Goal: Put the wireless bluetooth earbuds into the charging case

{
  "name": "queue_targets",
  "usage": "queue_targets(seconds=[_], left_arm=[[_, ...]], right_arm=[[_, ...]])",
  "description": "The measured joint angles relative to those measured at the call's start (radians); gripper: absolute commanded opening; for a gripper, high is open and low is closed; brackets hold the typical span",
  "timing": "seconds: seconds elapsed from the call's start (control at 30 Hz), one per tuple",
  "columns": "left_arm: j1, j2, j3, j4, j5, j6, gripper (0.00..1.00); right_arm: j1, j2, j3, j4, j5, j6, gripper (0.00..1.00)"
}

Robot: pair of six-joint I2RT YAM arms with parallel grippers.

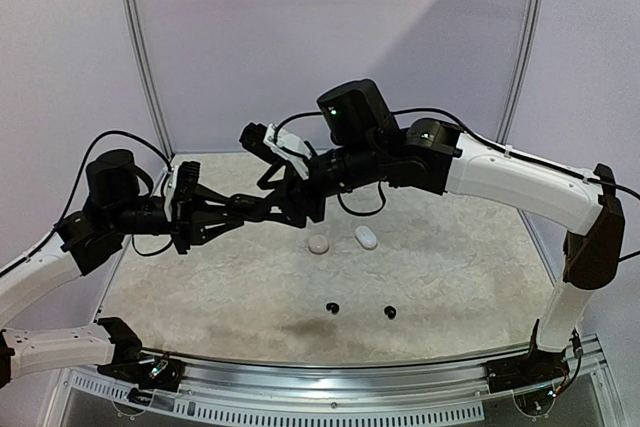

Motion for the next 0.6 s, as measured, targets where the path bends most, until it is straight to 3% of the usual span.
queue_targets(seconds=[0.4, 0.6], left_arm=[[0.0, -0.007, -0.007, -0.043, 0.019, 0.012, 0.0], [0.0, -0.009, -0.061, 0.067, 0.012, -0.112, 0.0]], right_arm=[[-0.018, 0.0, -0.008, 0.034, 0.008, 0.027, 0.6], [-0.028, 0.002, -0.008, 0.033, -0.003, 0.055, 0.6]])
